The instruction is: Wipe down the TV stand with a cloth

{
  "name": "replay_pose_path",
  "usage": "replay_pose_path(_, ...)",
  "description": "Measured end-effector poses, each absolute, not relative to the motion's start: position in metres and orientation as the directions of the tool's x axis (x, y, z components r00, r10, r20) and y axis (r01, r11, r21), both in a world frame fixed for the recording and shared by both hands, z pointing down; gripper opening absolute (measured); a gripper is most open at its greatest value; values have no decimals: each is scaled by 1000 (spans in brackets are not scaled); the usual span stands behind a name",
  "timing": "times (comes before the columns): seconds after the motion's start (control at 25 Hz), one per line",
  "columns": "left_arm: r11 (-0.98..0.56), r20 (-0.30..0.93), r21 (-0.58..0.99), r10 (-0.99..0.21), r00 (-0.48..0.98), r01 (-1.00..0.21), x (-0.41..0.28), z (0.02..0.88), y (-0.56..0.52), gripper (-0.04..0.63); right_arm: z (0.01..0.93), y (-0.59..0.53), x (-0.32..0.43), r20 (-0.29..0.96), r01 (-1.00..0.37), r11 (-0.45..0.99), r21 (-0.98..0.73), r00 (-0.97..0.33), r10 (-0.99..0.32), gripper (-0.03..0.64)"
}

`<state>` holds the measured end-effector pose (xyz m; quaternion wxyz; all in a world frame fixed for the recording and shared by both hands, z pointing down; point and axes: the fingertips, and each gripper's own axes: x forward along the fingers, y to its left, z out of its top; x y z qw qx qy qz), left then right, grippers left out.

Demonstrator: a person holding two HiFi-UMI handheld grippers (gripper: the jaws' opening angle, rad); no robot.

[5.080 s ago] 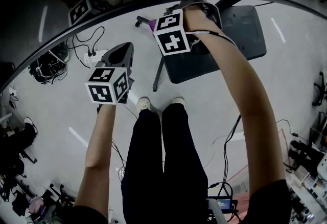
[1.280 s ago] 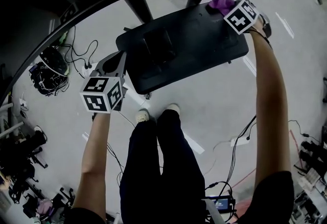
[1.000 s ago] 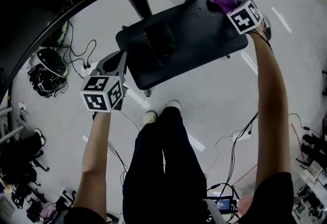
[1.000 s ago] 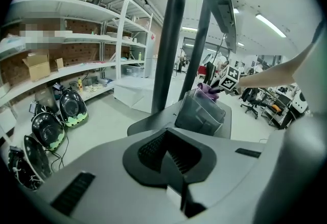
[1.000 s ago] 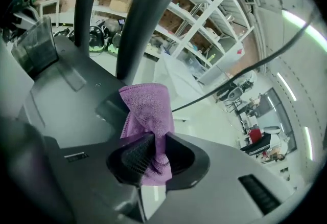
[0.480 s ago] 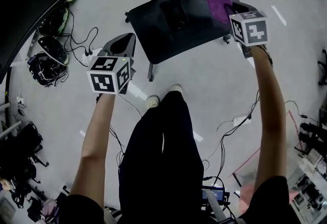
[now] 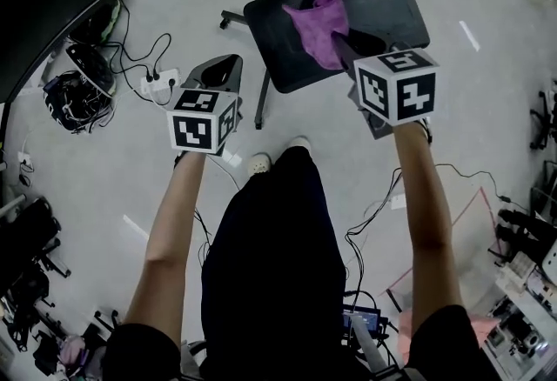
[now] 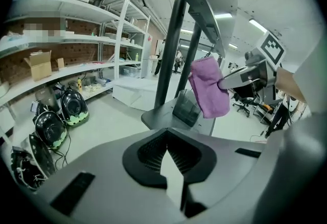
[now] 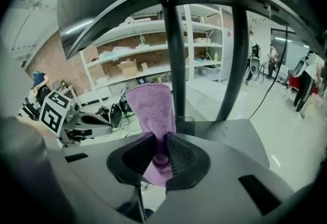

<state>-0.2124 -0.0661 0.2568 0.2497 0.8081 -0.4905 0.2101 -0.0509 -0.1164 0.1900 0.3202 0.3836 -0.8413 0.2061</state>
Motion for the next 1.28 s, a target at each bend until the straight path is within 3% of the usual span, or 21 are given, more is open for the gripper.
replay_pose_path(0.28,-383,585,202,-691,425,-901,-238,266,-50,8,241,-101,-117,739,-800,567,-196,-501,-450,77)
replay_pose_path(0.56,-330,596,230,-695,401,-915,-265,280,-47,8,307,-118,-135,829,-872,487,-36,-299,-474,77)
replay_pose_path(0.84,-322,613,244,-680,403,-915,-272,293,-42,8,342,-132,-173,845,-846,530,63,-237,-479,77)
replay_pose_path(1.28,-362,612,258,-656,441,-896,-251,294,-49,8,344,-137,-150,850,-887,458,59,-196,-489,77)
